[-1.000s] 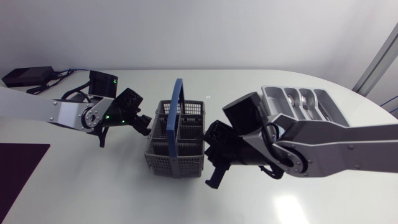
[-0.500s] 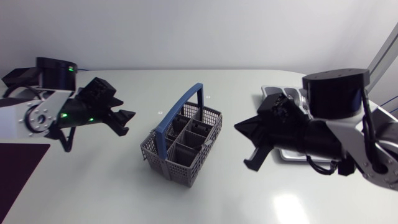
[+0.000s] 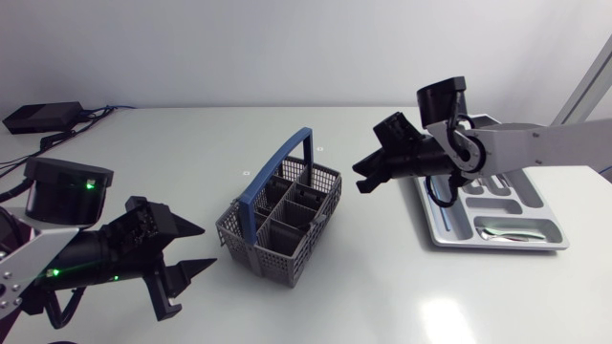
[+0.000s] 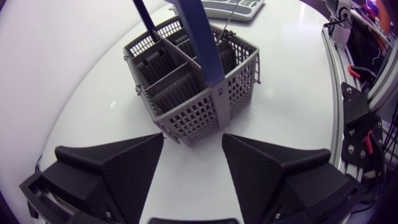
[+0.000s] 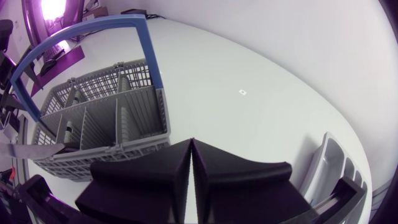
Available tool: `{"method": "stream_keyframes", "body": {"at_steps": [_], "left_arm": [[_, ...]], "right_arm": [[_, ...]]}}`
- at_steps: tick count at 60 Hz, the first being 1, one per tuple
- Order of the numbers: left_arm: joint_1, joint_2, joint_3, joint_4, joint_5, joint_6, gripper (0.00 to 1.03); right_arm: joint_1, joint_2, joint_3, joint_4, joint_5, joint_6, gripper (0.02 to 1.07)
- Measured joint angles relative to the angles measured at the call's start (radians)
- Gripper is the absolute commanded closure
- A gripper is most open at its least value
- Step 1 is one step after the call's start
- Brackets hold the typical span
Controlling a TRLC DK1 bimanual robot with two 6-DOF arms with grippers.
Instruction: Unload the cutlery basket into the drawer organizer.
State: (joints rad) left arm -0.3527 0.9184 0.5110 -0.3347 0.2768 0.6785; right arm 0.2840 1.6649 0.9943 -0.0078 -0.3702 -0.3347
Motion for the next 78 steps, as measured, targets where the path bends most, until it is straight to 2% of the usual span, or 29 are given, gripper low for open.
{"method": "stream_keyframes", "body": {"at_steps": [22, 35, 45, 52, 55, 58, 65, 67, 70, 78], "left_arm": [[-0.008, 0.199, -0.008, 0.183, 0.003, -0.001, 0.37], [0.031, 0.365, 0.013, 0.311, 0.002, -0.004, 0.37], [0.060, 0.446, 0.061, 0.336, 0.003, -0.003, 0.36], [0.066, 0.488, 0.105, 0.336, 0.002, -0.003, 0.36], [0.066, 0.499, 0.116, 0.338, -0.005, -0.003, 0.36], [0.069, 0.506, 0.121, 0.344, -0.007, -0.003, 0.33], [0.070, 0.518, 0.124, 0.364, -0.008, -0.003, 0.33], [0.070, 0.521, 0.124, 0.374, -0.007, -0.003, 0.33], [0.069, 0.525, 0.128, 0.388, -0.004, -0.003, 0.32], [0.067, 0.530, 0.146, 0.391, -0.005, -0.005, 0.31]], "right_arm": [[0.005, 0.183, 0.171, -0.087, -0.063, 0.026, 0.98], [0.040, 0.176, 0.162, -0.102, -0.102, 0.024, 0.98], [0.051, 0.126, 0.121, -0.125, -0.094, 0.025, 0.98], [0.058, 0.076, 0.068, -0.122, -0.037, 0.025, 0.98], [0.065, 0.048, 0.040, -0.112, -0.007, 0.025, 0.94], [0.072, 0.011, 0.003, -0.091, 0.025, 0.024, 0.84], [0.107, -0.142, -0.117, -0.045, 0.127, 0.019, 0.47], [0.121, -0.196, -0.149, -0.039, 0.139, 0.015, 0.41], [0.156, -0.295, -0.204, -0.033, 0.167, 0.004, 0.37], [0.264, -0.490, -0.328, -0.017, 0.258, -0.030, 0.37]]}}
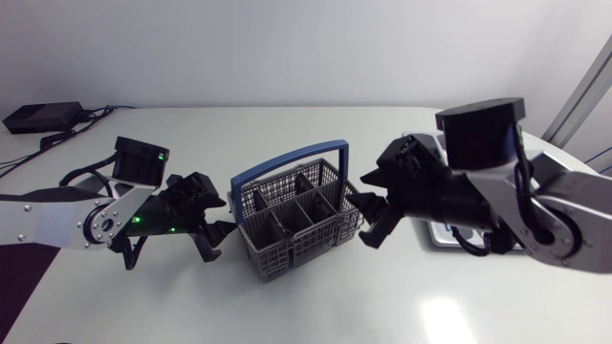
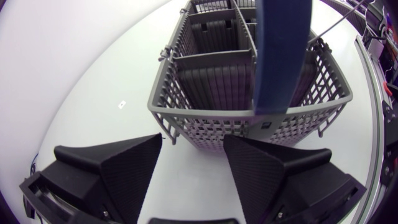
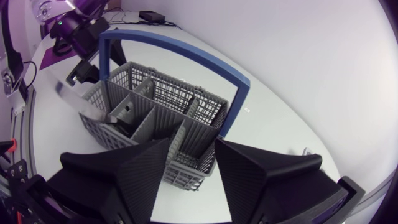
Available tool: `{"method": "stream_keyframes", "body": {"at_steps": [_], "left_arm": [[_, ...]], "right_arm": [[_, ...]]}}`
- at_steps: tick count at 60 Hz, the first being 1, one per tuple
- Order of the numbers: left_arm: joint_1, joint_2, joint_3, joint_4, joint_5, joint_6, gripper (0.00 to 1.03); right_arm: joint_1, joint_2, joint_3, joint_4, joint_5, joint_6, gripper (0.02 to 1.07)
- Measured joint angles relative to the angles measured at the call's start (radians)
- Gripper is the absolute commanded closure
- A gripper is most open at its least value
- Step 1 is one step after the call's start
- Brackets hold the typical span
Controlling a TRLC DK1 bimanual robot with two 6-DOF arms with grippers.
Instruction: Unload the cutlery basket into the drawer organizer.
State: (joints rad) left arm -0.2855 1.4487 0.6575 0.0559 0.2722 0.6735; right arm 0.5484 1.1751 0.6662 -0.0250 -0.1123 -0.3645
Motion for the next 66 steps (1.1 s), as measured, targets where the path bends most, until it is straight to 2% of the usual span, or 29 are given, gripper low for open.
{"method": "stream_keyframes", "body": {"at_steps": [11, 18, 38, 50, 61, 66], "left_arm": [[-0.006, -0.022, -0.002, 0.003, 0.000, -0.008, 0.27], [0.018, -0.141, -0.047, 0.004, 0.005, -0.010, 0.20], [0.056, -0.455, -0.192, -0.089, 0.048, -0.002, 0.17], [0.055, -0.543, -0.221, -0.119, 0.077, 0.001, 0.17], [0.047, -0.552, -0.232, -0.123, 0.087, 0.001, 0.17], [0.044, -0.553, -0.233, -0.126, 0.090, 0.001, 0.17]], "right_arm": [[0.170, -0.111, -0.098, -0.005, 0.072, -0.007, 0.37], [0.249, -0.109, -0.114, 0.000, 0.108, -0.007, 0.37], [0.356, 0.114, -0.090, 0.157, 0.195, -0.007, 0.38], [0.367, 0.155, -0.034, 0.183, 0.220, -0.011, 0.38], [0.367, 0.201, 0.023, 0.195, 0.222, -0.026, 0.66], [0.367, 0.235, 0.035, 0.206, 0.221, -0.029, 0.90]]}}
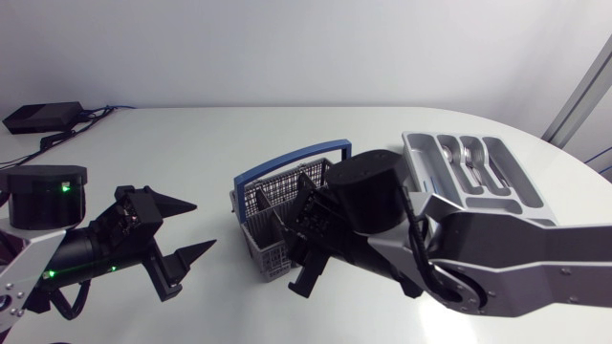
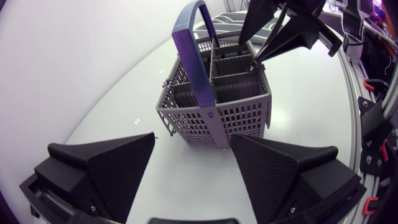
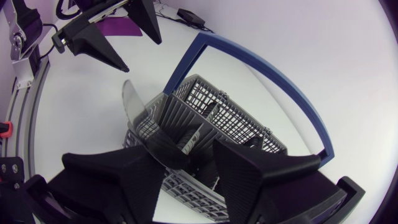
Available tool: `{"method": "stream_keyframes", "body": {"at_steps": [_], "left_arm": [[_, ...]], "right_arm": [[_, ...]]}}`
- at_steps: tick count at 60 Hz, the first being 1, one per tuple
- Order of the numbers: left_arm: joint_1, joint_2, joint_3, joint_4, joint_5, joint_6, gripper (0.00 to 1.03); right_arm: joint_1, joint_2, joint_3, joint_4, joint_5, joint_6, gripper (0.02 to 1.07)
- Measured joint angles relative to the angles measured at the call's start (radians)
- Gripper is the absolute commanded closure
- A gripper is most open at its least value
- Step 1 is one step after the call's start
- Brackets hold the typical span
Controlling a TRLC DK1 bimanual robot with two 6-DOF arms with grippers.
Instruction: Unload the cutlery basket into the drawer organizer.
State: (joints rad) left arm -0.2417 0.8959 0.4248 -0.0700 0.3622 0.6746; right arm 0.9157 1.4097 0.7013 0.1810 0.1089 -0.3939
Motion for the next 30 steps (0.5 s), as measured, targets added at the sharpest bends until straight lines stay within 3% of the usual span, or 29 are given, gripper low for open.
{"method": "stream_keyframes", "body": {"at_steps": [1, 7, 30], "left_arm": [[-0.001, -0.002, 0.000, 0.000, 0.000, 0.000, 0.17], [-0.002, -0.013, -0.005, 0.000, 0.000, 0.000, 0.17], [-0.064, -0.086, -0.005, -0.064, 0.001, -0.007, 0.17]], "right_arm": [[0.000, 0.012, 0.002, 0.003, 0.000, 0.000, 0.98], [0.000, 0.038, 0.010, 0.003, -0.009, 0.000, 1.01], [-0.038, -0.043, 0.096, -0.177, -0.101, 0.002, 1.01]]}}
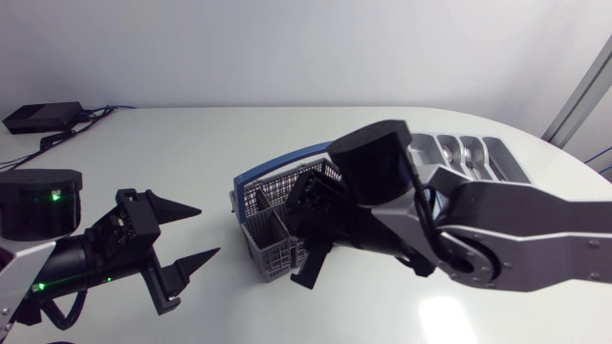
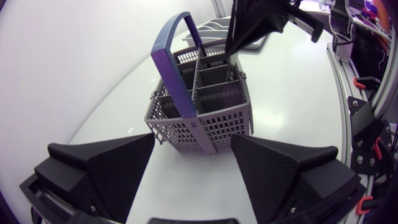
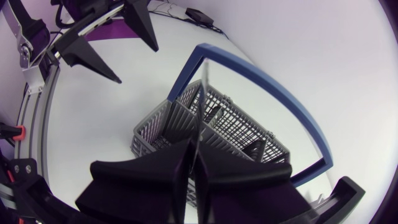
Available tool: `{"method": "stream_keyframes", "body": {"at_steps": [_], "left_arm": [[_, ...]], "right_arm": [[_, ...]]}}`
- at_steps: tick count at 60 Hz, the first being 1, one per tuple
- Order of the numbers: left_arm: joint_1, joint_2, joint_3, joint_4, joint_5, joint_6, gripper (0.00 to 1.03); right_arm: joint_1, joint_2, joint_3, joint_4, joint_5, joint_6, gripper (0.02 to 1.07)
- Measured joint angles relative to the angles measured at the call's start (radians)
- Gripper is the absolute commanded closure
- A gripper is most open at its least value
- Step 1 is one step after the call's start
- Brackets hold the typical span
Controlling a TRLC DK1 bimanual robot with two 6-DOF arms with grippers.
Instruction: Unload the cutlery basket into the drawer organizer.
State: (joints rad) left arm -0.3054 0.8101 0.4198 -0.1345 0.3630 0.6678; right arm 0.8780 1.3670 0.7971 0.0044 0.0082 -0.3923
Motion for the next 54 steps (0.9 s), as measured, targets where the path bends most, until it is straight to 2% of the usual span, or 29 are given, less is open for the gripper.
{"method": "stream_keyframes", "body": {"at_steps": [8, 18, 30, 49, 54], "left_arm": [[-0.042, -0.015, 0.017, -0.034, 0.000, -0.017, 0.17], [-0.156, -0.017, 0.095, -0.060, 0.000, -0.059, 0.17], [-0.251, 0.089, 0.188, -0.059, 0.008, -0.092, 0.17], [-0.287, 0.289, 0.244, -0.040, 0.164, -0.127, 0.18], [-0.287, 0.300, 0.260, -0.040, 0.211, -0.137, 0.22]], "right_arm": [[-0.028, -0.089, 0.060, -0.094, -0.056, 0.007, 1.01], [-0.058, -0.192, 0.142, -0.220, -0.144, 0.050, 1.01], [-0.062, -0.259, 0.183, -0.319, -0.239, 0.097, 1.01], [-0.075, -0.299, 0.192, -0.394, -0.393, 0.132, 1.01], [-0.075, -0.303, 0.192, -0.403, -0.421, 0.139, 1.01]]}}
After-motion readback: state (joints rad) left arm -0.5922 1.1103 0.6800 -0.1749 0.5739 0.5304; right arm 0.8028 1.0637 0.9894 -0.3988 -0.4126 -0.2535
